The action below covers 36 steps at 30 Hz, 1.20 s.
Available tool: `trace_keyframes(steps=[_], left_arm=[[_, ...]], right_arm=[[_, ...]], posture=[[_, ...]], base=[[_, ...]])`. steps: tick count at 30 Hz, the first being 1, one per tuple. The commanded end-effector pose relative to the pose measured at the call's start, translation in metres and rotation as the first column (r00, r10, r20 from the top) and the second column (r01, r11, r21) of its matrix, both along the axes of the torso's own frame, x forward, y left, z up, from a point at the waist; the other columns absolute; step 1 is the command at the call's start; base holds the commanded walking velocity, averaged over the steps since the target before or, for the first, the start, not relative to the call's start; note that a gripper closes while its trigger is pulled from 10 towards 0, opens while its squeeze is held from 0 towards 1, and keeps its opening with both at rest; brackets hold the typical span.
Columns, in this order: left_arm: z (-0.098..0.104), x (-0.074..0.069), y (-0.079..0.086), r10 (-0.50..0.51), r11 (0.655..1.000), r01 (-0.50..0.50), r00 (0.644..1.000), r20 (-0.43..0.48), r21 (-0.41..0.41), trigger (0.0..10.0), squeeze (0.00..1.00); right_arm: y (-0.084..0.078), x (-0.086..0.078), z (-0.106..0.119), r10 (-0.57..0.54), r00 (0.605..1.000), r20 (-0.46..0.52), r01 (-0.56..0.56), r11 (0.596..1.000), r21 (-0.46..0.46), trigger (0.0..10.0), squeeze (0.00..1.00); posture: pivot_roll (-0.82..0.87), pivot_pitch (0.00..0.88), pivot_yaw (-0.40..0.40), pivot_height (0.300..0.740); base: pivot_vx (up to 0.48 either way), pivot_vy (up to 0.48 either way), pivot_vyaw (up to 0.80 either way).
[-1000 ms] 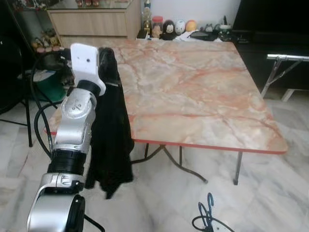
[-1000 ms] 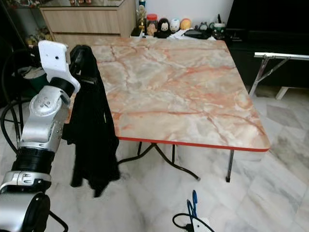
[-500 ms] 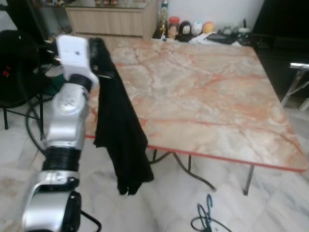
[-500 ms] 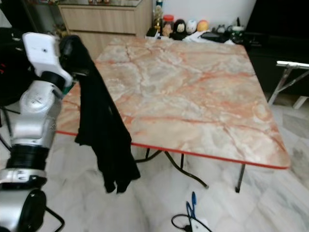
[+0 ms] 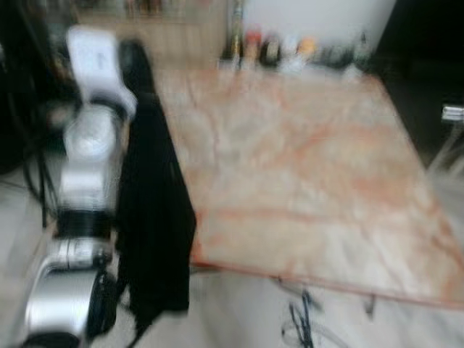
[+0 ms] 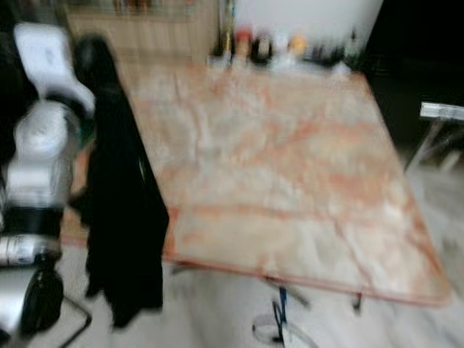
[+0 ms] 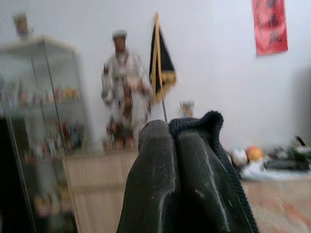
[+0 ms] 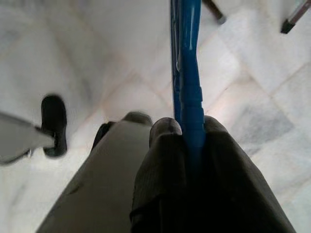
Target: Hang hanger
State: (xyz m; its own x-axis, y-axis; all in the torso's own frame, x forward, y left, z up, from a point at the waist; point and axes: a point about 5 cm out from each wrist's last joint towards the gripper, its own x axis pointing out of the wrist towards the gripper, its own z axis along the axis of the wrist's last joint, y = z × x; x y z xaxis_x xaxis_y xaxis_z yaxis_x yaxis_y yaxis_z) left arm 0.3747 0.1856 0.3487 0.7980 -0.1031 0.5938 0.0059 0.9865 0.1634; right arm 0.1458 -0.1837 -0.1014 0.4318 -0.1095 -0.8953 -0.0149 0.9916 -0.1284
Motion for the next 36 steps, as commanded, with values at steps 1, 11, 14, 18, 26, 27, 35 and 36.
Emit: trace_keyframes(steps=[1, 11, 14, 18, 26, 27, 35, 36], left_arm=[[0.018, 0.000, -0.017, -0.049, 0.997, 0.045, 0.997, 0.063, 0.058, 10.0, 0.00], [0.072, 0.013, -0.028, -0.061, 0.992, 0.048, 0.992, 0.113, 0.120, 10.0, 0.00], [0.074, 0.013, -0.022, -0.038, 0.996, 0.027, 0.992, 0.118, 0.090, 10.0, 0.00], [0.029, 0.014, -0.008, -0.084, 0.996, 0.084, 0.995, 0.046, 0.002, 10.0, 0.00], [-0.061, -0.035, 0.002, -0.165, 0.986, 0.164, 0.980, -0.108, -0.022, 10.0, 0.00], [-0.072, -0.048, 0.005, -0.176, 0.984, 0.172, 0.974, -0.140, -0.041, 10.0, 0.00], [-0.115, -0.102, 0.009, -0.206, 0.978, 0.206, 0.928, -0.309, -0.033, 10.0, 0.00], [-0.123, -0.109, 0.009, -0.206, 0.978, 0.209, 0.916, -0.345, -0.030, 10.0, 0.00]], right_arm=[[0.003, -0.008, -0.003, -0.014, 1.000, -0.028, 0.014, 1.000, 0.014, 10.0, 0.00], [0.002, -0.008, -0.003, -0.011, 1.000, -0.028, 0.012, 1.000, 0.015, 10.0, 0.00], [0.002, -0.008, -0.003, -0.003, 1.000, -0.029, 0.004, 1.000, 0.015, 10.0, 0.00], [0.003, -0.011, -0.004, 0.009, 0.999, -0.037, -0.008, 1.000, 0.019, 10.0, 0.00], [-0.001, -0.015, -0.005, 0.011, 0.999, -0.047, -0.011, 1.000, 0.010, 10.0, 0.00], [-0.002, -0.016, -0.005, 0.014, 0.999, -0.051, -0.014, 1.000, 0.008, 10.0, 0.00], [-0.002, -0.018, -0.006, 0.047, 0.997, -0.059, -0.046, 0.999, 0.006, 10.0, 0.00], [-0.002, -0.017, -0.006, 0.047, 0.997, -0.059, -0.047, 0.999, 0.006, 10.0, 0.00]], posture=[[0.08, 0.002, 0.027, 0.740], [0.09, 0.000, 0.032, 0.740], [0.09, 0.000, 0.030, 0.740], [0.09, 0.000, 0.022, 0.740], [0.08, 0.030, 0.024, 0.740], [0.08, 0.038, 0.024, 0.740], [0.09, 0.051, 0.022, 0.740], [0.10, 0.055, 0.020, 0.740]], base=[[0.371, 0.000, 0.00], [0.373, 0.000, 0.00], [0.351, 0.000, 0.00], [0.159, 0.000, 0.00], [0.000, 0.000, 0.00], [0.000, 0.000, 0.00], [0.000, 0.000, 0.00], [0.000, 0.000, 0.00]])
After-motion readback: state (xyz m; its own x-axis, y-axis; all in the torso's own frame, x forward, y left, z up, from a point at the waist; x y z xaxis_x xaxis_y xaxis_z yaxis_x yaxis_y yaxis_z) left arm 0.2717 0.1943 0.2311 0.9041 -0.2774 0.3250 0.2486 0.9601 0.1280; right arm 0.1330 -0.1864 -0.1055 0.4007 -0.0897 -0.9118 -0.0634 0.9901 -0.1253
